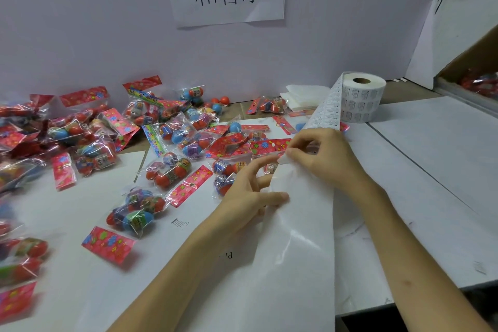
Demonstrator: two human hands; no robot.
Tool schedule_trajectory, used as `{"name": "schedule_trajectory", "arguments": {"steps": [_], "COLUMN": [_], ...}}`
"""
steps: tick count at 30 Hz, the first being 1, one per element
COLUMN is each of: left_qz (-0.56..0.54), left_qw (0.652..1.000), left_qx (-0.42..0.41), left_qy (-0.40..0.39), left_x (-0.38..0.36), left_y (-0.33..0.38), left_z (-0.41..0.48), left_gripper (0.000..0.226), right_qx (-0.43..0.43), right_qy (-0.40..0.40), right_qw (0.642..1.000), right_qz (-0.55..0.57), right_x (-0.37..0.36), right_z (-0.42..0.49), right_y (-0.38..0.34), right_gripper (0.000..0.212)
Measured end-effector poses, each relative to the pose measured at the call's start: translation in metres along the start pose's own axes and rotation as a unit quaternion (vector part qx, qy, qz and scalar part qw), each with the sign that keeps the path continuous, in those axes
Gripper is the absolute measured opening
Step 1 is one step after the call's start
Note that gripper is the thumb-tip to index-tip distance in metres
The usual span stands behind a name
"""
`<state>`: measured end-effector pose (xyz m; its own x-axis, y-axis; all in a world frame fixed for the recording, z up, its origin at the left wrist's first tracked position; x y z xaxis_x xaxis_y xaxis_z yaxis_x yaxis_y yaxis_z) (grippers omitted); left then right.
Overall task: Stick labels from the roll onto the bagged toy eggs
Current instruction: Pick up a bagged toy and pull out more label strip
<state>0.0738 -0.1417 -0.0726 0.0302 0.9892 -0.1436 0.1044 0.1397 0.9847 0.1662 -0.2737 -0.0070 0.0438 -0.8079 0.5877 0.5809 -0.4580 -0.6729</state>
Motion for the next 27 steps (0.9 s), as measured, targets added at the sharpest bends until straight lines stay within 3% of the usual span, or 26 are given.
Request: {"name": "schedule_trajectory", "arguments": {"steps": [6, 9, 11, 13, 21, 24, 27], "left_qz": [0.099, 0.163, 0.205, 0.223, 0.130, 0.089, 0.096], "left_qw": [0.995, 0.985, 0.974, 0.969, 0.982, 0.983, 0.976], "left_qx": [0.017, -0.024, -0.067, -0.092, -0.110, -0.110, -0.122], "left_qy": [-0.028, -0.056, -0.071, -0.057, 0.085, 0.116, 0.150], "left_x": [-0.006, -0.011, -0.013, -0.012, 0.016, 0.020, 0.026], "left_y": [-0.007, -0.004, 0.000, 0.003, 0.014, 0.016, 0.020], "left_z": [0.000, -0.004, -0.006, -0.005, 0.002, 0.001, -0.001], "left_gripper": [0.083, 0.057, 0.032, 0.022, 0.027, 0.024, 0.026], "right_qx": [0.021, 0.031, 0.034, 0.033, 0.060, 0.060, 0.051], "right_qy": [0.115, 0.138, 0.125, 0.102, 0.023, -0.017, -0.062], "right_qw": [0.993, 0.990, 0.991, 0.994, 0.997, 0.997, 0.996], "right_qz": [0.023, 0.028, 0.019, 0.010, 0.052, 0.054, 0.049], "right_x": [0.019, 0.022, 0.018, 0.013, -0.009, -0.018, -0.023], "right_z": [0.001, 0.000, 0.000, 0.000, -0.004, -0.005, -0.006], "right_y": [0.001, -0.001, -0.002, -0.002, -0.011, -0.010, -0.008], "right_gripper": [0.008, 0.005, 0.005, 0.005, 0.001, 0.015, 0.041]}}
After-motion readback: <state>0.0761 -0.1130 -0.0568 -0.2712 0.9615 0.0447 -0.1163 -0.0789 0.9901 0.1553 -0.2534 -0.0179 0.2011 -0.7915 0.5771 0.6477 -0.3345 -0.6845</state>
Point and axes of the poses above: each hand's wrist, its own z-axis towards the middle knuckle, its own x-axis out of the back of the hand, y = z × x, the point moved 7 cm from there along z, towards the middle knuckle, and after that the axes turned 3 degrees about y, right-handed, at the moved point
